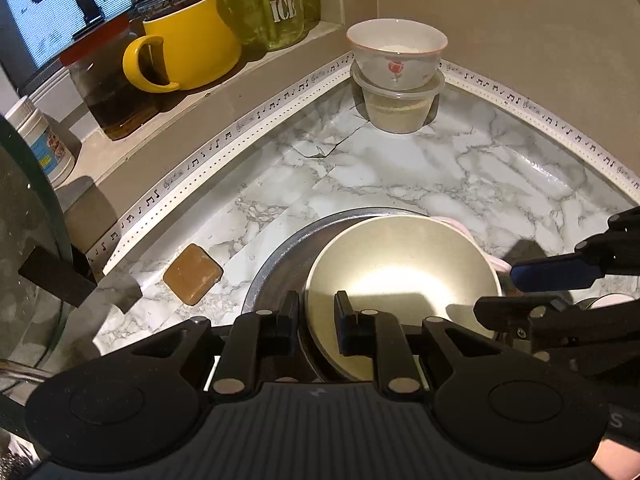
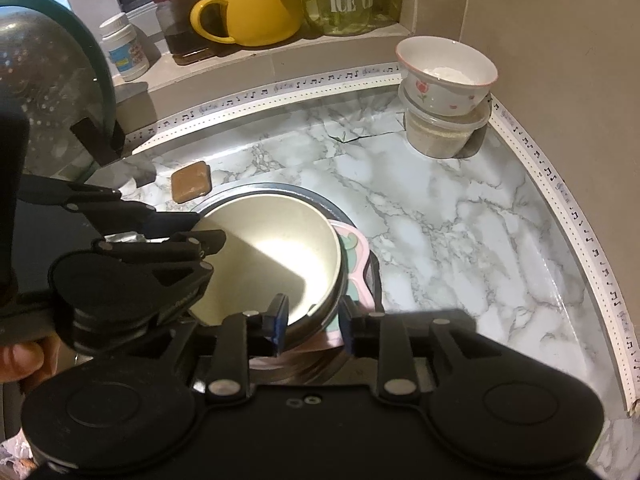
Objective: Organize plates and bowls
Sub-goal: 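Lift the cream bowl with both grippers and lower it into the pink pot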
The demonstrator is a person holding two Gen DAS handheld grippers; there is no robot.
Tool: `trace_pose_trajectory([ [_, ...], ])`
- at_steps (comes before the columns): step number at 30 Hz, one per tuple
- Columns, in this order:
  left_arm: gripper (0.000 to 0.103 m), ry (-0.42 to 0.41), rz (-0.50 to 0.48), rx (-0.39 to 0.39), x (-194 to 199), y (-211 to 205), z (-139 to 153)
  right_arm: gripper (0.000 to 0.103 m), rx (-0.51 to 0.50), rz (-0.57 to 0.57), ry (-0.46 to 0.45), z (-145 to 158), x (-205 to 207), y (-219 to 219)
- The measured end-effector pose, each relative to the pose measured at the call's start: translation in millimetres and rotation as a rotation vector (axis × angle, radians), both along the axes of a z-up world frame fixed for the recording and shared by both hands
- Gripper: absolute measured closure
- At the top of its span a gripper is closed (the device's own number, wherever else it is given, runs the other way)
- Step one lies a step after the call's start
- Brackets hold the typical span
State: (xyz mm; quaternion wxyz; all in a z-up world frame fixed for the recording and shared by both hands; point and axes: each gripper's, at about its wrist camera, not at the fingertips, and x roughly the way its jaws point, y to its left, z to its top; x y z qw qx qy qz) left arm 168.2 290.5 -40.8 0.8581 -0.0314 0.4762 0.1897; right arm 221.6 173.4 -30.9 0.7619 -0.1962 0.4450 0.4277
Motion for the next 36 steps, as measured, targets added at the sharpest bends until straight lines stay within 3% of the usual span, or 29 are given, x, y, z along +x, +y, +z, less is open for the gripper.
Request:
trace_pose_trajectory([
  [27, 0.085, -0.153, -0.031, -0.106, -52, -23, 42, 0.057, 0.115, 0.095, -0.131, 55, -52, -54],
  [36, 0.085, -0.182, -0.052, -0.114, -72, -31, 47, 0.052, 0.141, 0.107, -0.137, 54, -60, -69],
])
